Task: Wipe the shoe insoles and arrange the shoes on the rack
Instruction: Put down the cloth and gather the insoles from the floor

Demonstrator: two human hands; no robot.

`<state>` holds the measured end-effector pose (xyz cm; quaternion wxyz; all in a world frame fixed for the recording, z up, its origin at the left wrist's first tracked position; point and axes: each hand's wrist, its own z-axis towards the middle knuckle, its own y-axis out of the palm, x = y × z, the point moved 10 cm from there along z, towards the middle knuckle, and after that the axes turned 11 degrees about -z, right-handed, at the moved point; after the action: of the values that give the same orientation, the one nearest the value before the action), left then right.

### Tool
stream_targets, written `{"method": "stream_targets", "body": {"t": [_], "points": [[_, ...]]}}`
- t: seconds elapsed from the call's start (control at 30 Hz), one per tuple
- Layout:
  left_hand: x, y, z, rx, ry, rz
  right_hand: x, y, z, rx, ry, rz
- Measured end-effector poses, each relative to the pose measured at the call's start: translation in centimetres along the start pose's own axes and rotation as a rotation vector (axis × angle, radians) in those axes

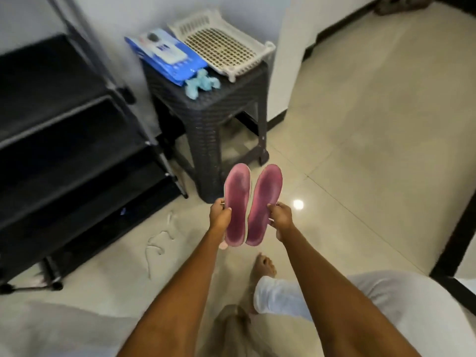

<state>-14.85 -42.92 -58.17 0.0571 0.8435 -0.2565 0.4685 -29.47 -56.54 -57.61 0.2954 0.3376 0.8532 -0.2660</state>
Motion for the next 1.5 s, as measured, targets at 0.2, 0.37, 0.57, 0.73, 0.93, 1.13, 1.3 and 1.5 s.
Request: {"method": "stream_targets", "body": {"t": [0.2,0.37,0.57,0.73,0.93,1.13,1.3,1.5], "points": [[6.1,-12.7,-5.5,0.142,0.079,-0.145,-6.8,7.8,-9.8,-0.108,-0.16,-0.158],[9.8,-21.0,-8.6,0.216,0.146,-0.415,-11.4,13.7,-15.5,-0.145,-0.256,-0.244],[17.8,-32.1,-8.8,0.336,0.318,-0.472,-18.2,21.6,-21.0,-0.23,-0.383,-0.273],[22.6,-41.0,-7.6,0.48,0.396,-0.434,-24.1,29.1,-23.8,-0.299,-0.501,-0.289],[24.3,-47.1,-3.7,0.535,0.31,-0.374,-31.4,37.1,-24.4,-0.32,-0.661,-0.321],[24.7,-51.5,-0.2,0.685,0.225,-0.165,-35.9,44.9,-22.6,-0.389,-0.667,-0.436],[24.8,-51.4,1.2,0.714,0.211,-0.092,-35.4,45.9,-19.5,-0.327,-0.65,-0.485],[26.1,-50.4,1.2,0.707,0.257,-0.006,-36.0,46.0,-19.6,-0.217,-0.748,-0.677]]}}
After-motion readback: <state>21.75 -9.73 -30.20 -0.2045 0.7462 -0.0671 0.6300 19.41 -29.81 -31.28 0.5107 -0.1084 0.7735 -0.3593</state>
